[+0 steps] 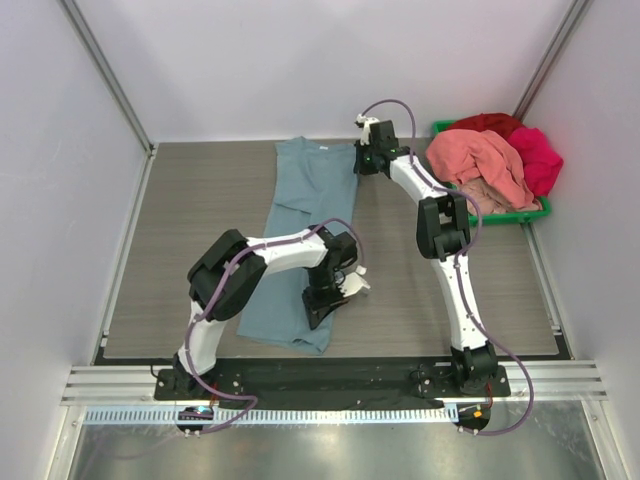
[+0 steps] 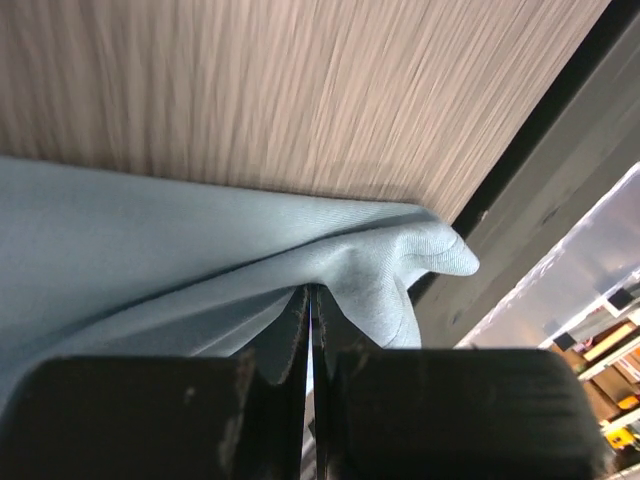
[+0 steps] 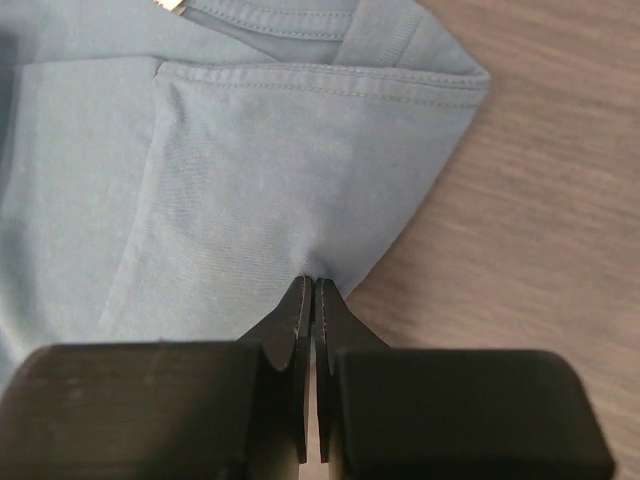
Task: Fold and stack the t-shirts
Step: Fold the tshirt
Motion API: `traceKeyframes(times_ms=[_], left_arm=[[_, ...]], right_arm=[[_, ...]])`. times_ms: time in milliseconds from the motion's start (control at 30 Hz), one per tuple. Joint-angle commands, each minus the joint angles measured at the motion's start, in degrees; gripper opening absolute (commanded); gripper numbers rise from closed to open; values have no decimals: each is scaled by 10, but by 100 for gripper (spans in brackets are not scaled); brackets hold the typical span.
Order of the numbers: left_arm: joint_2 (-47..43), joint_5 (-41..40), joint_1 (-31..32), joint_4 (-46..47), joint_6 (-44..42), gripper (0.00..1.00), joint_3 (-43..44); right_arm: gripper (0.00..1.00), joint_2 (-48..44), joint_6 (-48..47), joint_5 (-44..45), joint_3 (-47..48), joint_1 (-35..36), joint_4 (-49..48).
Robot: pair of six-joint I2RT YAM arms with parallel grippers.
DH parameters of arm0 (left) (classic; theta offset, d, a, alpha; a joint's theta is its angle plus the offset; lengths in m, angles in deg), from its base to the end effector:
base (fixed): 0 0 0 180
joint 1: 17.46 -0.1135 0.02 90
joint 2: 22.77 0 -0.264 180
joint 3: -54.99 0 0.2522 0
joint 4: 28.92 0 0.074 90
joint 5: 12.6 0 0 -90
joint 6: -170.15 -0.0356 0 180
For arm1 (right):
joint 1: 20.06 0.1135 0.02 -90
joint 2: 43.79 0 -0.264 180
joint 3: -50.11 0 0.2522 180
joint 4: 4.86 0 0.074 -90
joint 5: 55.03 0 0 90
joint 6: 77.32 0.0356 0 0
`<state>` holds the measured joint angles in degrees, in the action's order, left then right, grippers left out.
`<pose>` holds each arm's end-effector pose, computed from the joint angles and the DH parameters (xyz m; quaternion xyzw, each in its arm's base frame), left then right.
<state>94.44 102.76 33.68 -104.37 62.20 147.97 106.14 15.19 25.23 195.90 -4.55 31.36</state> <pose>0.2095 -0.2843 0.1401 -0.5360 -0.8112 0.1861 0.1414 0.5603 0.1617 0.1569 -0.1378 0.8945 0.1416 0.4010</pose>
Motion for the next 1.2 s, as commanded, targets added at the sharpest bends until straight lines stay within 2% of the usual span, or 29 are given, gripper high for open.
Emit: traceKeyframes(times_ms=[0,333,500,600,700,733,800,833,867,933,1000,1067,1133,1167], left_arm=[[32,31,17,26,8,2,44],[101,74,41,4,32,3,174],[102,86,51,-17,42,5,209],[62,60,56,-29,49,5,220],[-20,-4,54,-33,55,6,192],[-43,-21,52,-32,59,6,180],[-120,-66,47,-32,59,8,140],[-145,-84,44,-31,63,9,126],[-184,-101,42,-28,66,10,116],[-218,-149,26,-21,78,18,83],[-248,-167,-4,-2,120,19,61],[-260,-164,-72,20,197,21,56],[-276,-154,-115,34,254,39,50],[-279,-153,-156,48,282,48,48]], right_arm=[[4,30,-16,49,50,-7,-44],[4,72,-7,41,145,-7,-73],[4,56,1,35,128,-7,-75],[5,18,2,21,98,-7,-66],[18,-46,7,9,67,-7,-54],[28,-66,17,1,40,-7,-51],[39,-133,22,-6,6,-7,-45],[53,-160,27,-5,-31,-6,-44],[58,-183,35,-6,-51,-6,-41],[64,-255,36,-7,-115,-3,-30],[65,-304,21,-5,-161,0,-15],[65,-367,8,2,-228,2,-4],[65,-424,-3,4,-292,2,15],[65,-442,-8,4,-312,2,22]])
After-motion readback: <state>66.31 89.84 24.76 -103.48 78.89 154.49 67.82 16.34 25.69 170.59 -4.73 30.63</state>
